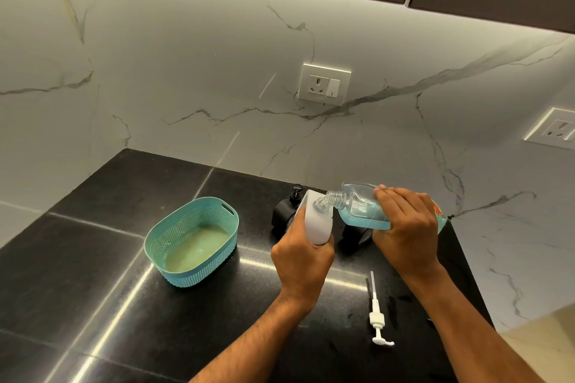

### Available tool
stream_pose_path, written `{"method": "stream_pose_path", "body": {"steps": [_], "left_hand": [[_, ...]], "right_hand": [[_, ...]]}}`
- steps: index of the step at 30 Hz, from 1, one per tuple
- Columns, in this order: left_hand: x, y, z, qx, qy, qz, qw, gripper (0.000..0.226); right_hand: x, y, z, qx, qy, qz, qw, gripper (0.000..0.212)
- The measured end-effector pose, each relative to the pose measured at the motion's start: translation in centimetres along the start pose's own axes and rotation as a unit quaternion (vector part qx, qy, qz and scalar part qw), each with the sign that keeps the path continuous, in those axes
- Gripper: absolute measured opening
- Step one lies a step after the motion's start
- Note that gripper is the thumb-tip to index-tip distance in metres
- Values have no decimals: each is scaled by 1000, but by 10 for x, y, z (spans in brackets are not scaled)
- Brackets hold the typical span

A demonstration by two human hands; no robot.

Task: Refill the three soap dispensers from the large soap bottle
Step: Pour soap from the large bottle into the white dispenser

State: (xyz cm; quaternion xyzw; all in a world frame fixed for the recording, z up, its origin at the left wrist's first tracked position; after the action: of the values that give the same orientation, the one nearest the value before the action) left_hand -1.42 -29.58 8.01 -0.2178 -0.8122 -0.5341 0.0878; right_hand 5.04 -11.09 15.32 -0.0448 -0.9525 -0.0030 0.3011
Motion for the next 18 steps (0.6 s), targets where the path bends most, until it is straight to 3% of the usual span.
{"method": "stream_pose_path", "body": {"steps": [18], "left_hand": [[1, 0, -3, -4, 4, -2, 1000, 69]], "right_hand": [[4, -3, -1, -5, 1, -5, 1000, 62]]}}
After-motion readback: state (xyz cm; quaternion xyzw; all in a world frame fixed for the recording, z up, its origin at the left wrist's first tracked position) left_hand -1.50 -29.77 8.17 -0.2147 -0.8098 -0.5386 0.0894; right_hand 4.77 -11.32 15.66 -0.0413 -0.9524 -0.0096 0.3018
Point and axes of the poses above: each hand's wrist, its own x-axis towards the middle knuckle, its own z-axis out of the palm, y = z × x, the point moved 6 cm from there along x, towards the middle knuckle, and after that the axes turned 11 degrees about -y, right-handed, at the moved point
